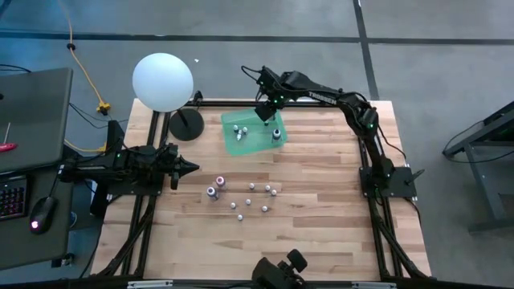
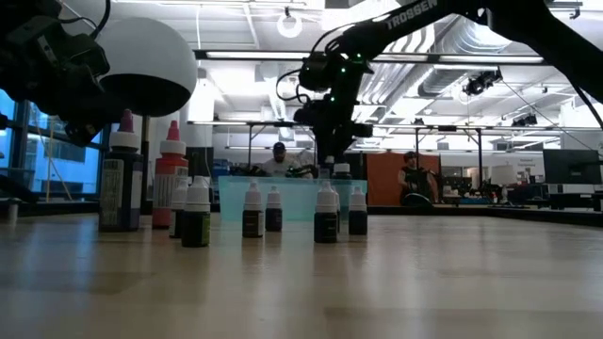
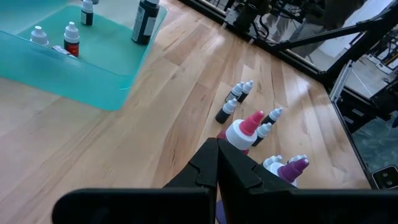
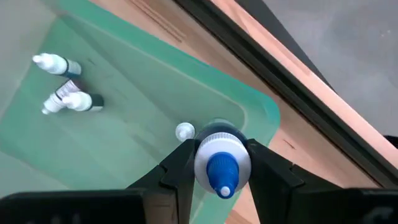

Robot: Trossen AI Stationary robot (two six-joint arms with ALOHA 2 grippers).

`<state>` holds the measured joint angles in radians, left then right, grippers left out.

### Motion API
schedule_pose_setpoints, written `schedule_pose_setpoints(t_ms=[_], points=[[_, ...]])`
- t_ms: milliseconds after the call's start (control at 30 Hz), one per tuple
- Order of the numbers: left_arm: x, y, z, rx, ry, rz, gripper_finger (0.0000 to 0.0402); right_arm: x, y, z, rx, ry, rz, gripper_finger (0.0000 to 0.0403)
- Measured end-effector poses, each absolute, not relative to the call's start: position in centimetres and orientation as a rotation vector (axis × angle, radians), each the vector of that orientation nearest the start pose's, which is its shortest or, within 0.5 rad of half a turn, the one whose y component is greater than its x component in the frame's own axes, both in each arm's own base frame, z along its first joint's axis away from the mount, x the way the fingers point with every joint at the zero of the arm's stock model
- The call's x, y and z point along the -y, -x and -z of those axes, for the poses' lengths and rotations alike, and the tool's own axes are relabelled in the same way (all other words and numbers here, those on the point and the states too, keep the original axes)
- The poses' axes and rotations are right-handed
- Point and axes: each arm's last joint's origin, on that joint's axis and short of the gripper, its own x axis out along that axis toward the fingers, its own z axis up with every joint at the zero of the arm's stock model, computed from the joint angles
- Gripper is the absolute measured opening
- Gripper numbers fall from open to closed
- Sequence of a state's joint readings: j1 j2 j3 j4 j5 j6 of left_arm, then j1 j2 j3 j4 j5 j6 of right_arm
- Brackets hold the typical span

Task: Pick & Place food coloring
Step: Put the large blue dye bottles in the green bin

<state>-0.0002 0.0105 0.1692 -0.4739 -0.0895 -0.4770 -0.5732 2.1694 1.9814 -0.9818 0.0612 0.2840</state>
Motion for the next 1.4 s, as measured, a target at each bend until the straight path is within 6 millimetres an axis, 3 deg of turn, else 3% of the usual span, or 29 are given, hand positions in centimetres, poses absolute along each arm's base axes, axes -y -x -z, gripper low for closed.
schedule_pose_setpoints(t_ms=[200, 767, 1033, 1400], points=[[-0.3, -8.0, -17.4, -0.288, 0.459, -0.162, 0.0, 25.2, -38.7, -23.5, -1.038, -0.539, 0.73, 0.0117], [-0.3, -8.0, -17.4, -0.288, 0.459, -0.162, 0.0, 26.4, -38.0, -23.5, -1.011, -0.58, 0.783, 0.0117], [-0.3, -8.0, -17.4, -0.288, 0.459, -0.162, 0.0, 26.7, -38.2, -21.7, -1.058, -0.615, 0.775, 0.0117], [-0.3, -8.0, -17.4, -0.288, 0.459, -0.162, 0.0, 26.9, -38.1, -21.6, -1.061, -0.619, 0.774, 0.0128]])
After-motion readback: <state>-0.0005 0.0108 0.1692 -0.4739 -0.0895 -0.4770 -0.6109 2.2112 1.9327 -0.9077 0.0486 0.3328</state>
